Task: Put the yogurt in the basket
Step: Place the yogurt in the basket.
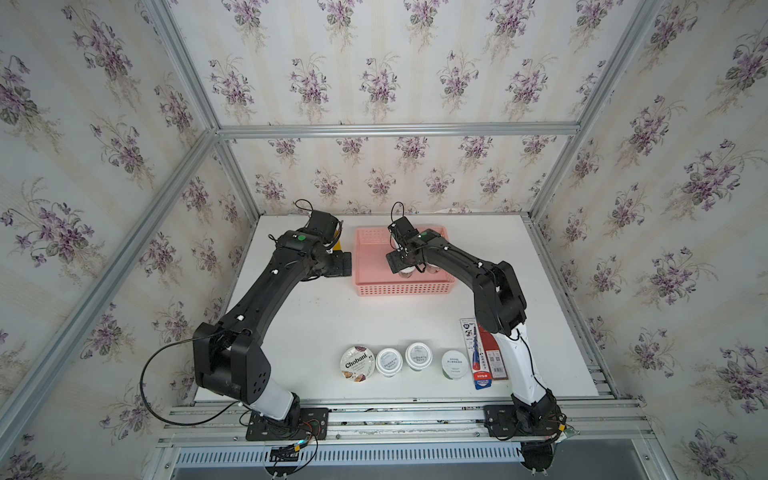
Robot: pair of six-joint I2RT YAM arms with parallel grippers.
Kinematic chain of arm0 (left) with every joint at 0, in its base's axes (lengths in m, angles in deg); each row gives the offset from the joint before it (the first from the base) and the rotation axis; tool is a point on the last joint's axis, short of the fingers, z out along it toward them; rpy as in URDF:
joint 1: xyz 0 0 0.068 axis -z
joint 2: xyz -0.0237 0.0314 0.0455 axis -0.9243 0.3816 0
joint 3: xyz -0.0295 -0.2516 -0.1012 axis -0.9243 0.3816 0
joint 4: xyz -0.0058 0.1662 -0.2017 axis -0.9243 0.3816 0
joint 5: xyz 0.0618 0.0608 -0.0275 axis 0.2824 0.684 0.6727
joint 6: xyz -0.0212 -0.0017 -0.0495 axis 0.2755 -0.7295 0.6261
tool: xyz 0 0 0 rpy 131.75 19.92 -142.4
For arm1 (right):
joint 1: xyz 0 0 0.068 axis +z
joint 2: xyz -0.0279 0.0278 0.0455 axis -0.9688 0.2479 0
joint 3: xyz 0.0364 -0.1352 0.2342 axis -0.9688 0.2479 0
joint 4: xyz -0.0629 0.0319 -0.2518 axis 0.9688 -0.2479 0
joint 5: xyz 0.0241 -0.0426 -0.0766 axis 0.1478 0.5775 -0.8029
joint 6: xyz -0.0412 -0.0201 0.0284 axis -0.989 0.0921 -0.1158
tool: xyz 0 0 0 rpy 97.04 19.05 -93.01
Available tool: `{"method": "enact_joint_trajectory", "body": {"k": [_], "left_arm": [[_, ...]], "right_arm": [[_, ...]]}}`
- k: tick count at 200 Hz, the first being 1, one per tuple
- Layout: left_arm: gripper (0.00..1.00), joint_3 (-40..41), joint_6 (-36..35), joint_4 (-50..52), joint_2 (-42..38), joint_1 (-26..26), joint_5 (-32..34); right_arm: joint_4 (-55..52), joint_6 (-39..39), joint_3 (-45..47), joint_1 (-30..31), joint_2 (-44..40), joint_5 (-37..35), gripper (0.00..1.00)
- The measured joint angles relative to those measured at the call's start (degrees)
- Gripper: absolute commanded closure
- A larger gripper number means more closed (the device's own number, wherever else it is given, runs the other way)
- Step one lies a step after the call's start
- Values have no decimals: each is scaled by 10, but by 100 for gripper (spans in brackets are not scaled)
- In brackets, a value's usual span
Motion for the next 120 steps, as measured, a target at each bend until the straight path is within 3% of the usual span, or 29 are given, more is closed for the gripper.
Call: {"method": "enact_joint_trajectory", "body": {"k": [80, 120], "left_arm": [[1, 0, -2, 0, -1, 0, 2], [1, 0, -2, 0, -7, 0, 2]], "right_arm": [[-2, 0, 13, 0, -30, -5, 10], [-2, 0, 23, 0, -46, -4, 14]]}}
